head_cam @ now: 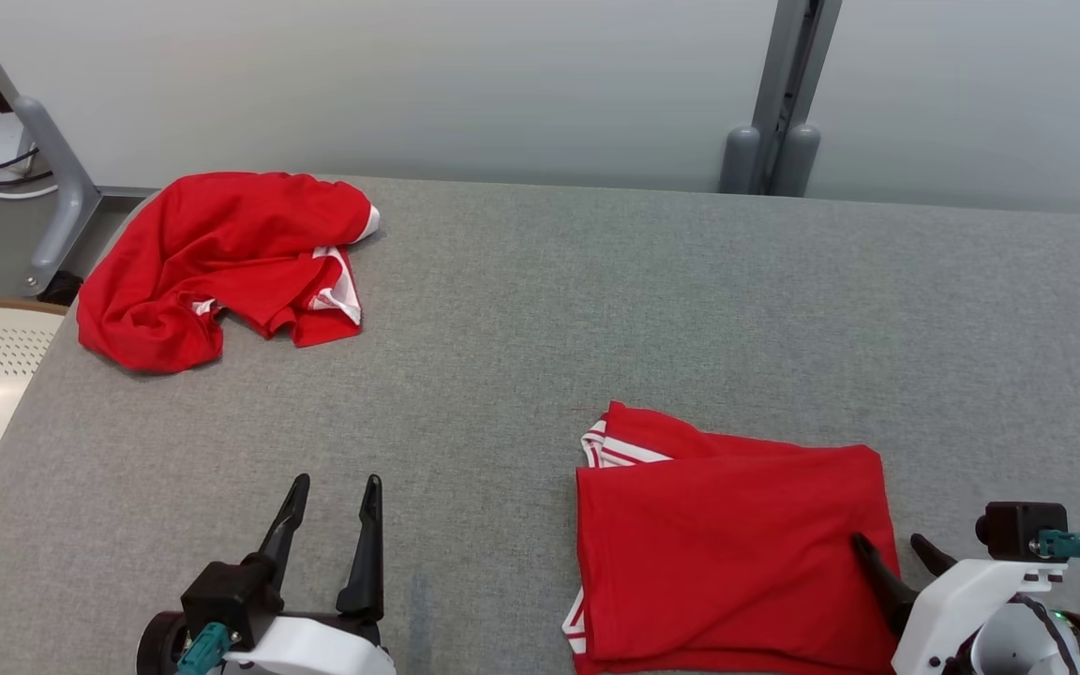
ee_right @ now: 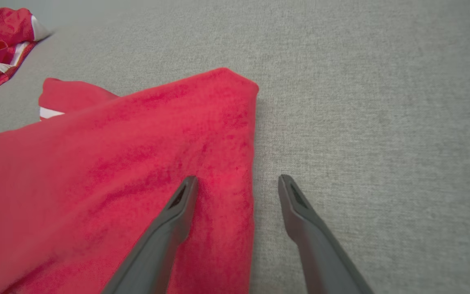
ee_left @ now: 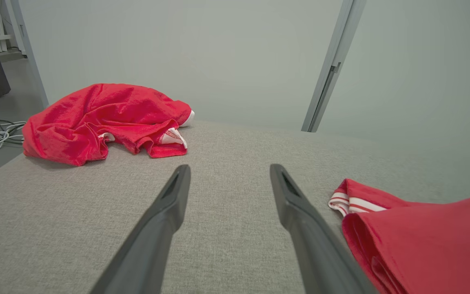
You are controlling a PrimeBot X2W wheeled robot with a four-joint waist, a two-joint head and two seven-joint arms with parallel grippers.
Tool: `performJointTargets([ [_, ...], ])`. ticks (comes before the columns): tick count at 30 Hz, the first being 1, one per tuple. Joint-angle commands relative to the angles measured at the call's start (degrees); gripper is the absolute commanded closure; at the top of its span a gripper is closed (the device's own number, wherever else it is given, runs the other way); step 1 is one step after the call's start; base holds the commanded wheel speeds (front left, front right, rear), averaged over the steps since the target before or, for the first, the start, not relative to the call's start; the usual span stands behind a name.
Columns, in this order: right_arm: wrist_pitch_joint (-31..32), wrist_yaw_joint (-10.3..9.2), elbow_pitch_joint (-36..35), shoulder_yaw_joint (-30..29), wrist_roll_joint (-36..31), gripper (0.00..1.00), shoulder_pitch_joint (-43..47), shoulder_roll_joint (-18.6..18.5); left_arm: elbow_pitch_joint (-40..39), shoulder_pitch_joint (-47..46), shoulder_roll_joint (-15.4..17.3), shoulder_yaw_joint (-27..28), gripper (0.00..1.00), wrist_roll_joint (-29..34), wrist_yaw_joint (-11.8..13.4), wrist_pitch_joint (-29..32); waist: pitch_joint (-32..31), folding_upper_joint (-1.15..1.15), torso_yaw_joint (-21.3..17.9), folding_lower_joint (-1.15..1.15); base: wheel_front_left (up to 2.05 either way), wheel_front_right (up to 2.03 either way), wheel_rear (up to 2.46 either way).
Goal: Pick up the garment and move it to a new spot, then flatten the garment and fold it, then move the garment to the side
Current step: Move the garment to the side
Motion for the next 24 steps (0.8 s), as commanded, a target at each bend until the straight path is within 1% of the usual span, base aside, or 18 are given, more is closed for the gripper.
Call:
performJointTargets([
  [1, 0.2, 0.03, 0.7, 0.3, 0.4, 0.0, -0.8, -0.8, 0.1, -1.1, 0.2, 0.2, 0.0, 0.4, -0.2, -0.1, 0.2, 0.0, 0.2, 0.0, 0.0, 0.0, 0.0],
  [4, 0.5, 0.03, 3.0, 1.7, 2.3, 0.0, -2.1, -1.0, 0.0, -1.1, 0.2, 0.2, 0.0, 0.6, -0.3, -0.1, 0.4, 0.0, 0.6, 0.0, 0.0, 0.0, 0.0],
  [5, 0.8, 0.03, 3.9, 2.1, 2.9, 0.02, -2.6, -1.2, -0.1, -1.0, 0.1, 0.2, 0.0, 0.6, -0.3, -0.1, 0.5, 0.0, 0.7, 0.0, 0.0, 0.0, 0.0],
  [6, 0.8, 0.02, 4.6, 2.6, 3.5, 0.12, -3.1, -1.4, -0.2, -1.0, 0.1, 0.3, 0.0, 0.7, -0.4, -0.1, 0.6, 0.0, 0.8, 0.0, 0.0, 0.0, 0.0],
  [8, 0.9, 0.02, 6.1, 3.6, 4.7, 0.5, -4.0, -1.5, -0.3, -1.0, 0.1, 0.4, 0.0, 0.8, -0.4, -0.1, 0.8, 0.0, 0.9, 0.0, 0.0, 0.0, 0.0],
  [9, 0.7, 0.03, 6.6, 4.0, 5.2, 0.57, -4.6, -1.7, -0.3, -1.0, 0.1, 0.4, 0.0, 0.9, -0.4, -0.1, 0.9, 0.0, 0.9, 0.0, 0.0, 0.0, 0.0],
  [11, 0.0, 0.02, 7.5, 5.2, 5.7, 0.76, -5.7, -2.4, -0.4, -1.0, 0.0, 0.4, 0.0, 0.9, -0.5, -0.1, 1.1, 0.0, 1.0, 0.0, 0.0, 0.0, 0.0],
  [12, -0.4, 0.02, 7.8, 5.8, 6.1, 0.91, -6.2, -2.6, -0.5, -1.0, 0.0, 0.5, 0.0, 1.0, -0.5, -0.1, 1.2, 0.0, 0.9, 0.0, 0.0, 0.0, 0.0],
  [13, -1.0, 0.02, 8.0, 6.3, 6.4, 1.0, -6.8, -2.9, -0.5, -1.0, 0.0, 0.5, 0.0, 1.0, -0.5, -0.1, 1.3, 0.0, 0.8, 0.0, 0.0, 0.0, 0.0],
  [19, -4.7, 0.01, 9.1, 7.8, 6.7, 1.0, -9.7, -5.4, -0.6, -0.6, -0.1, 0.7, 0.0, 1.4, -0.6, -0.1, 1.5, 0.0, -1.1, 0.0, 0.0, 0.0, 0.0],
  [24, -6.6, 0.02, 10.0, 7.1, 6.2, 1.0, -12.3, -7.6, -0.9, -0.8, -0.2, 0.5, 0.0, 1.5, -1.0, -0.1, 1.9, 0.0, -4.5, 0.0, 0.0, 0.0, 0.0],
])
